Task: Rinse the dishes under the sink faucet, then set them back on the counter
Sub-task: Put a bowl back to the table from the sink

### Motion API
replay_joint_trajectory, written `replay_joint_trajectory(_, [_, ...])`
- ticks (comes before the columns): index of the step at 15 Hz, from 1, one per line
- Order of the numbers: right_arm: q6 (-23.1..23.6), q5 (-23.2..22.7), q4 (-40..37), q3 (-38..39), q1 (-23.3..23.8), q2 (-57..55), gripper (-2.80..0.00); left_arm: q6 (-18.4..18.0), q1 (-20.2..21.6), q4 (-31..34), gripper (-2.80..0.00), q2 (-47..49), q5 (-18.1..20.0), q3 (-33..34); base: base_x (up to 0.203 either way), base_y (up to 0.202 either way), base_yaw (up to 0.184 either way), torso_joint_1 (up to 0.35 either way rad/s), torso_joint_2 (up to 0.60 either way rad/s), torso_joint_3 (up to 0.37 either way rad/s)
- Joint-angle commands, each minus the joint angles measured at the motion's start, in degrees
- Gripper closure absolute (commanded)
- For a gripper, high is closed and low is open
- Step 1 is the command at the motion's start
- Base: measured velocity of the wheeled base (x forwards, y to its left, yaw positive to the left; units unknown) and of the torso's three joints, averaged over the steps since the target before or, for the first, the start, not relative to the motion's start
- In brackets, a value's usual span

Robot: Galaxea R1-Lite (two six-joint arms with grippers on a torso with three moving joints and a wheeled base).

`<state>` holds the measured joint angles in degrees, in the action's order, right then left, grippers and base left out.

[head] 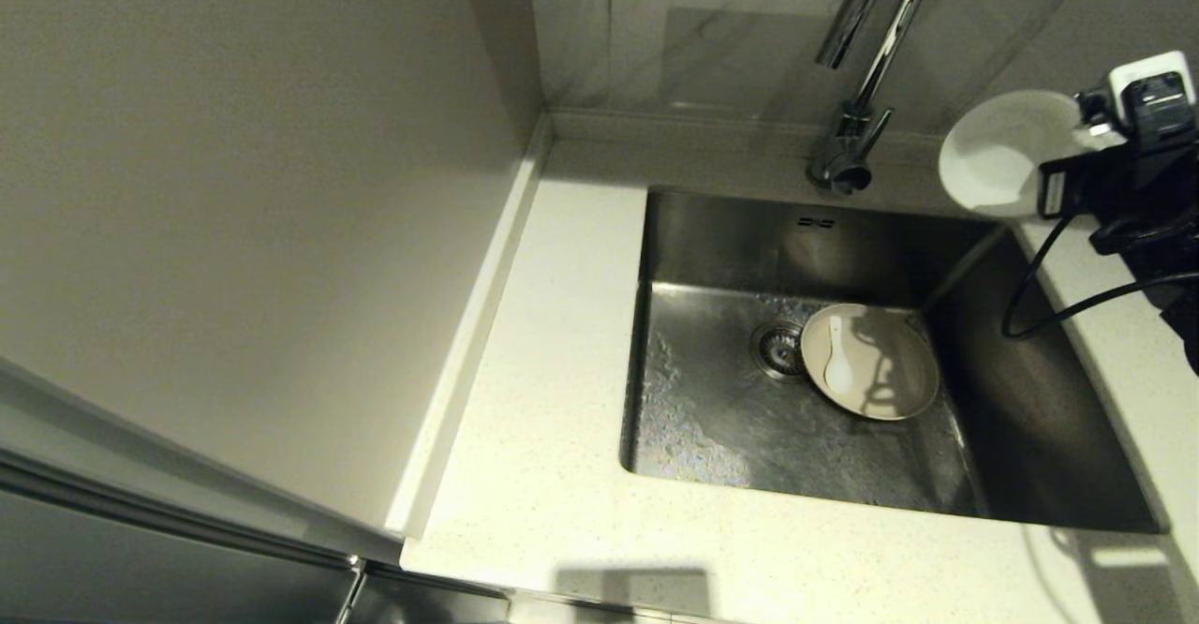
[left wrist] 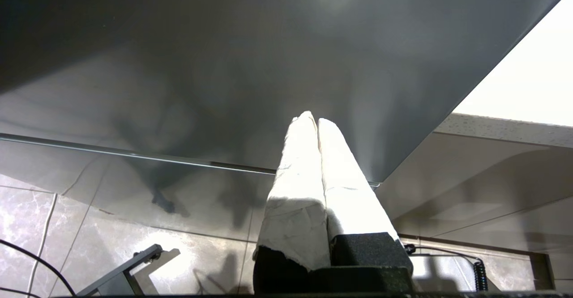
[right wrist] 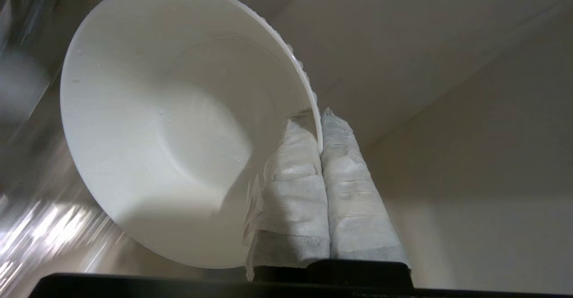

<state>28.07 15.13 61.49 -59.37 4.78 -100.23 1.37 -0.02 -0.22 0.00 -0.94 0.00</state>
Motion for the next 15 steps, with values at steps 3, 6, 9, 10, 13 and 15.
replay_joint_trajectory(3, [3.36, 0.37, 26.09, 2.51, 1.42, 3.41, 0.0, 0.04, 0.02, -0.04, 0.0, -0.18, -0.03, 0.0, 0.0, 0.0, 0.0, 0.0, 0.0, 0.0])
replay_joint_trajectory(6, [2.82, 2.57, 26.17, 4.17, 1.8, 4.15, 0.0, 0.04, 0.02, -0.04, 0.0, -0.18, -0.03, 0.0, 0.0, 0.0, 0.0, 0.0, 0.0, 0.0])
replay_joint_trajectory(9, [2.87, 2.63, 26.17, 5.94, 1.72, 4.17, 0.0, 0.04, 0.02, -0.04, 0.0, -0.18, -0.03, 0.0, 0.0, 0.0, 0.0, 0.0, 0.0, 0.0])
replay_joint_trajectory(10, [2.96, 2.73, 26.17, 6.02, 1.72, 4.18, 0.0, 0.04, 0.02, -0.04, 0.0, -0.18, -0.03, 0.0, 0.0, 0.0, 0.0, 0.0, 0.0, 0.0])
replay_joint_trajectory(13, [1.95, 5.1, 19.83, 4.98, 2.2, 6.07, 0.0, 0.04, 0.02, -0.04, 0.0, -0.18, -0.03, 0.0, 0.0, 0.0, 0.0, 0.0, 0.0, 0.0])
replay_joint_trajectory(15, [-1.68, 6.98, -0.57, 2.61, 4.82, 9.15, 0.0, 0.04, 0.02, -0.04, 0.0, -0.18, -0.03, 0.0, 0.0, 0.0, 0.0, 0.0, 0.0, 0.0])
